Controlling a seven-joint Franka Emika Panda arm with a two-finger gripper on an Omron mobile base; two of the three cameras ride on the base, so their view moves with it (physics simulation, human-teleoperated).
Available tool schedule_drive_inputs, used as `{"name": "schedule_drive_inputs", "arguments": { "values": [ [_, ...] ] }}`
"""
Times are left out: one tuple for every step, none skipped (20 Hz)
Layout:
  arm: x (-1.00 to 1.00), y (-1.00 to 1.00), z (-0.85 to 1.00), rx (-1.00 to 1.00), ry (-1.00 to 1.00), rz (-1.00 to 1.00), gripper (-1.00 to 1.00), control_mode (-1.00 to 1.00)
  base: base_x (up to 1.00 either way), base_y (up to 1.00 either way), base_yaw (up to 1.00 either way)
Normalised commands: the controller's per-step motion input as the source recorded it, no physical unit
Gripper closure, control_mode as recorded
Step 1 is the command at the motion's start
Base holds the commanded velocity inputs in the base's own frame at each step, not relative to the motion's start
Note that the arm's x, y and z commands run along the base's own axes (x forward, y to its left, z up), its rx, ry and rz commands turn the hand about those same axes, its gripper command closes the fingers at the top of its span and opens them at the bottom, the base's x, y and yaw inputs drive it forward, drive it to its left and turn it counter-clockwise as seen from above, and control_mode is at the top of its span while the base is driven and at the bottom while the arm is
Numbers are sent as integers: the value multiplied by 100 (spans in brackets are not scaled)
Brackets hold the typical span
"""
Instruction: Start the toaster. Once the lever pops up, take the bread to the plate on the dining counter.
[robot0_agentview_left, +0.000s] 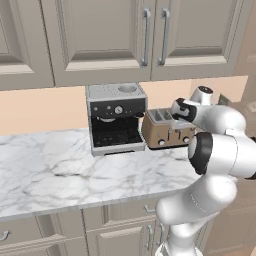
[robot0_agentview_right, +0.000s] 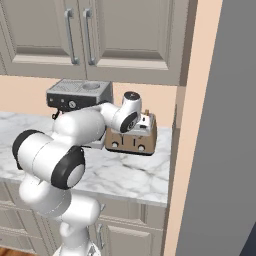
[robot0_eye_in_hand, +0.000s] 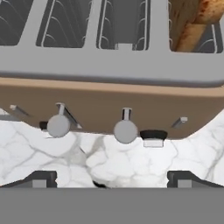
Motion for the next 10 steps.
{"name": "schedule_drive_inputs", "arguments": {
  "values": [
    [11,0,-9,0,0,0,-100,-100,0,0,0],
    [9,0,-6,0,0,0,-100,-100,0,0,0],
    [0,5,-4,0,0,-1,-100,-100,0,0,0],
    [0,7,-4,0,0,0,-100,-100,0,0,0],
    [0,8,0,0,0,-1,-100,-100,0,0,0],
    [0,11,-4,0,0,-1,-100,-100,0,0,0],
    [5,10,-3,0,0,0,-100,-100,0,0,0],
    [13,14,-3,0,0,0,-100,-100,0,0,0],
    [14,11,0,0,0,0,-100,-100,0,0,0],
    [16,18,-1,0,0,-1,-100,-100,0,0,0]
  ]
}}
